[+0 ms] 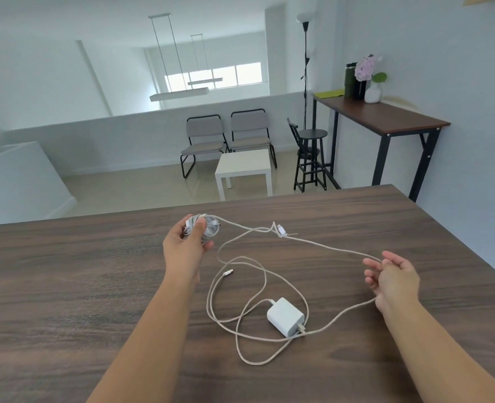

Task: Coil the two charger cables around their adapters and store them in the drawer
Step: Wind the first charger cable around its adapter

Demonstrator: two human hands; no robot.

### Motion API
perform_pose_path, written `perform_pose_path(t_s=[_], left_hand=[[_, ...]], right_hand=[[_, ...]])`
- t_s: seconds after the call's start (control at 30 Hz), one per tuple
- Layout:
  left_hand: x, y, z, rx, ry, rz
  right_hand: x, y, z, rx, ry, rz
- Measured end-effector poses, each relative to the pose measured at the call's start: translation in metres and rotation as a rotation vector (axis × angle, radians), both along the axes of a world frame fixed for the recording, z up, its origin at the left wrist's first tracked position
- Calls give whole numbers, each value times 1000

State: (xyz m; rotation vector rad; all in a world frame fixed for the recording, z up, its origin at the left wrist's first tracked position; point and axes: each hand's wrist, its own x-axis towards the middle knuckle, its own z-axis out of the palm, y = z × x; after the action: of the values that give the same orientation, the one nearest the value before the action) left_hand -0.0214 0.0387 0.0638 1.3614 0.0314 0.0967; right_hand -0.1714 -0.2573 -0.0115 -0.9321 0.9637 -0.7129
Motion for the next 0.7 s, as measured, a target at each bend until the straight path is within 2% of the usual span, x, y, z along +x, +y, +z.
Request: perform_pose_path(t_s=[0.07, 0.17, 0.2, 0.23, 0.33, 0.43, 0.5, 0.57, 0.63, 0.7], left_hand=[[-2, -3, 0, 5, -1, -23], [-6, -9, 0, 8, 2, -90], [-8, -11, 0, 13, 2, -119], [-10, -13, 0, 16, -2, -147], [-16, -19, 2, 19, -20, -223], [-20, -21, 6, 14, -33, -274], [-21, -20, 8, 11, -38, -285], [-20, -15, 10, 6, -43, -270], [-17, -8, 11, 2, -40, -231], [-13, 2, 9, 1, -27, -175]], right_hand=[[0, 1, -3, -106, 114, 75], [4, 7, 0, -619, 592, 324], [7, 12, 6, -754, 690, 395], [11, 19, 13, -849, 676, 460], [30, 48, 33, -985, 407, 699], [55, 74, 43, -1049, 357, 928], [70, 81, 41, -1081, 337, 917], [78, 84, 38, -1050, 222, 773], [78, 83, 37, -915, 78, 700], [76, 81, 36, -706, -79, 713]])
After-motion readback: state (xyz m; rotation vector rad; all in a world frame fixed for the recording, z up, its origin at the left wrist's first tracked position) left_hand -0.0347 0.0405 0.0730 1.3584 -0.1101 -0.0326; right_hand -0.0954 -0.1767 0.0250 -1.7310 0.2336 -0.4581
